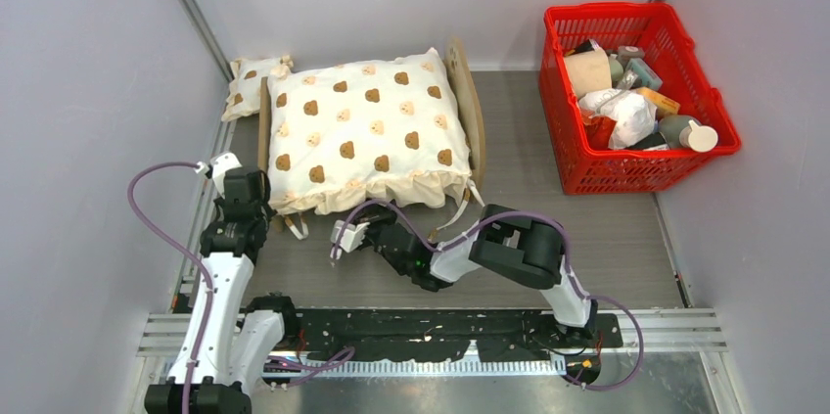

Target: Set up the pet bed

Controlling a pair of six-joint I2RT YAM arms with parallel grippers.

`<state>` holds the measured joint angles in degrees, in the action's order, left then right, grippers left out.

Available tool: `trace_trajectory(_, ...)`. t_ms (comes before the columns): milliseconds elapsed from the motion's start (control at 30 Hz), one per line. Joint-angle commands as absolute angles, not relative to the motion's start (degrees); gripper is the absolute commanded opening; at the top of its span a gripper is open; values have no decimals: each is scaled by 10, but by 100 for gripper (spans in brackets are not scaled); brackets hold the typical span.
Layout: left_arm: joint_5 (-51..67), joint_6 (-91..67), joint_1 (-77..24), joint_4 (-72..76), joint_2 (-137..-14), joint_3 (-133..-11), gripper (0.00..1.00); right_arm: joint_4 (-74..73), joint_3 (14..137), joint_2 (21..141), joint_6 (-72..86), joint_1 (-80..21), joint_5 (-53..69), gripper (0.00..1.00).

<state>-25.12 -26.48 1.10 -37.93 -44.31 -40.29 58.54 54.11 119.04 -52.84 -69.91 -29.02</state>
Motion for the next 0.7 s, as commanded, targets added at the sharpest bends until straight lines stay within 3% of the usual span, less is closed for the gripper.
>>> trace_trajectory(0, -312, -278, 23, -371, -451, -425, 0, 717, 491, 1158, -556, -697, -343, 5)
trace_trajectory(233, -343, -284, 27, -373, -466, -434, 0, 710, 334, 1019, -467, -691, -308, 5)
trace_trajectory(367, -314, -300, 27, -396, -463, -425, 0, 662, 316, 976, -416, -699, -277, 5)
trace_trajectory(400, -306, -306, 27, -402, -458, -421, 10, 652, 316, 968, -411, -706, -276, 9)
trace_trajectory(500, -297, -294, 27, -397, -439, -429, 56, 545, 333, 903, -345, -719, -296, 51)
trace_trajectory(533, -299, -280, 27, -388, -436, -440, 65, 479, 342, 858, -320, -720, -292, 59)
trace_trajectory(567, -302, -262, 26, -376, -436, -456, 69, 444, 346, 837, -262, -720, -288, 72)
trace_trajectory(667, -274, -197, 27, -324, -459, -494, 71, 270, 365, 727, -151, -718, -263, 80)
